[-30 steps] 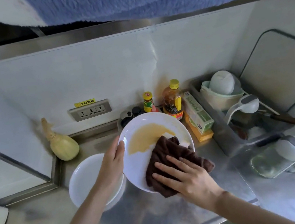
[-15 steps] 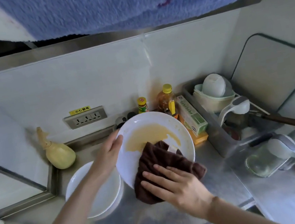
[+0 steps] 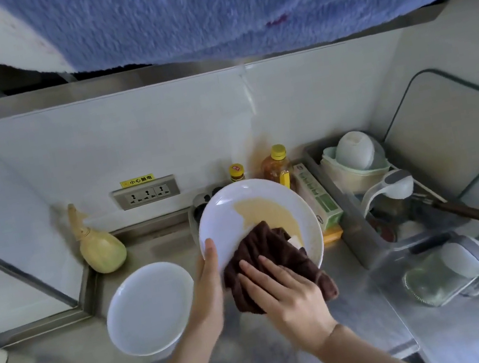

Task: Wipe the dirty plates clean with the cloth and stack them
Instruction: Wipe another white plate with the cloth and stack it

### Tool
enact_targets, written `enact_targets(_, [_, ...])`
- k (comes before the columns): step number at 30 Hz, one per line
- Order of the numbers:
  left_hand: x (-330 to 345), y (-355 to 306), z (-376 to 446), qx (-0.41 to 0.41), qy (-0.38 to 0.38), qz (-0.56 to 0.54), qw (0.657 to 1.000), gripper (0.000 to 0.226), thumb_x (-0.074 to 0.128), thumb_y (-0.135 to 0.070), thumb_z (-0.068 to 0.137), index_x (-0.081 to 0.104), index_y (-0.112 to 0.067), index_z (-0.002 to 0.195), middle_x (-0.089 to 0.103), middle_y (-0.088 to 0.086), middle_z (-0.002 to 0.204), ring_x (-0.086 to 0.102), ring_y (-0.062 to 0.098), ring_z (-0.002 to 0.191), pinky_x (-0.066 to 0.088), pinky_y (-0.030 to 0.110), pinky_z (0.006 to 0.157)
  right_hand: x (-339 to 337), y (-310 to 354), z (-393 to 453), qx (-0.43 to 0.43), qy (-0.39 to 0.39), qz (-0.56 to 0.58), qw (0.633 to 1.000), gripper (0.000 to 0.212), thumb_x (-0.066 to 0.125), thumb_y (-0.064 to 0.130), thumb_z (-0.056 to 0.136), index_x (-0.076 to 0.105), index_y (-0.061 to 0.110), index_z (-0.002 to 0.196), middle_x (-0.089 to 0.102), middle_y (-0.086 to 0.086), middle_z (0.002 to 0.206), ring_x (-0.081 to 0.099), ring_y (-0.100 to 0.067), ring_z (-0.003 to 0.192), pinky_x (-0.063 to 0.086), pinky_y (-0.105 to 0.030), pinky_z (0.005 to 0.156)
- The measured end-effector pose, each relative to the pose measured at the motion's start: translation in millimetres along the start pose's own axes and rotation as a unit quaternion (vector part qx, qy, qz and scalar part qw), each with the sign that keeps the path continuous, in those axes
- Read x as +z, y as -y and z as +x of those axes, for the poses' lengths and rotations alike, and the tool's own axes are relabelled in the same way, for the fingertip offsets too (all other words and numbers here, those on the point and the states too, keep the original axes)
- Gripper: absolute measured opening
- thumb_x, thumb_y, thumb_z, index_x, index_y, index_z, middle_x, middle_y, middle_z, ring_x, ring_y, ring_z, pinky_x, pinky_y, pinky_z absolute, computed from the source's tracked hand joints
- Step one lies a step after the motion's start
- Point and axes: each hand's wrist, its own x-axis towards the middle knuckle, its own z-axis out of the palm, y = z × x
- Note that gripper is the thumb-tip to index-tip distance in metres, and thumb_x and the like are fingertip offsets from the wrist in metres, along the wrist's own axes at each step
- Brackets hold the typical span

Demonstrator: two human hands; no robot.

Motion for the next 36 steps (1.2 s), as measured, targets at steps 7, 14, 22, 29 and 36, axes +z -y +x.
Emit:
enact_targets(7, [-30, -24, 25, -0.017, 0.122, 0.049, 0.991, 0.056, 0.042, -0.062, 0.086, 0.059, -0.024, 0.124, 0.068, 0.001, 0.120, 0.060, 0.018, 0.116, 0.042, 0.042, 0.102, -21, -49, -11, -0.119, 0.021, -0.023, 0.992, 0.028, 0.049, 0.011, 0.095, 0.066, 0.023, 0.115, 0.059, 0.005, 0.129, 0.060, -0.021, 0.114, 0.050, -0.034, 0.088])
enact_targets(14, [-16, -7, 27, -0.049, 0.064, 0.052, 0.995, 0.053, 0.042, -0.057, 0.090, 0.059, -0.018, 0.122, 0.067, 0.004, 0.121, 0.059, 0.019, 0.117, 0.038, 0.042, 0.108, 14, 18, -10, 0.005, -0.022, 0.053, 0.998, 0.036, 0.038, 0.007, 0.096, 0.068, 0.016, 0.114, 0.060, 0.003, 0.128, 0.057, -0.021, 0.118, 0.054, -0.030, 0.082])
enact_targets(22, [-40, -45, 48, -0.111, 0.205, 0.122, 0.965, 0.051, 0.040, -0.060, 0.087, 0.062, -0.026, 0.117, 0.071, -0.002, 0.114, 0.064, 0.012, 0.110, 0.046, 0.032, 0.092, -18, -36, -13, -0.142, 0.014, 0.011, 0.990, 0.027, 0.045, 0.009, 0.097, 0.062, 0.018, 0.117, 0.059, 0.003, 0.130, 0.060, -0.021, 0.115, 0.054, -0.030, 0.082])
enact_targets(29, [1, 0, 15, -0.074, 0.047, -0.087, 0.992, 0.056, 0.054, -0.052, 0.085, 0.053, -0.017, 0.129, 0.066, 0.008, 0.122, 0.062, 0.020, 0.112, 0.047, 0.034, 0.094, 14, 16, 10, 0.086, -0.059, 0.021, 0.994, 0.046, 0.028, 0.007, 0.095, 0.073, 0.015, 0.102, 0.066, 0.002, 0.119, 0.066, -0.021, 0.105, 0.055, -0.025, 0.069])
enact_targets(36, [-35, -28, 32, -0.122, 0.105, -0.021, 0.987, 0.045, 0.032, -0.051, 0.093, 0.062, -0.019, 0.107, 0.077, 0.000, 0.088, 0.072, 0.011, 0.078, 0.045, 0.031, 0.072, 4, -14, -12, -0.105, 0.010, 0.025, 0.994, 0.029, 0.060, 0.011, 0.090, 0.064, 0.023, 0.116, 0.057, 0.005, 0.132, 0.058, -0.021, 0.118, 0.052, -0.031, 0.083])
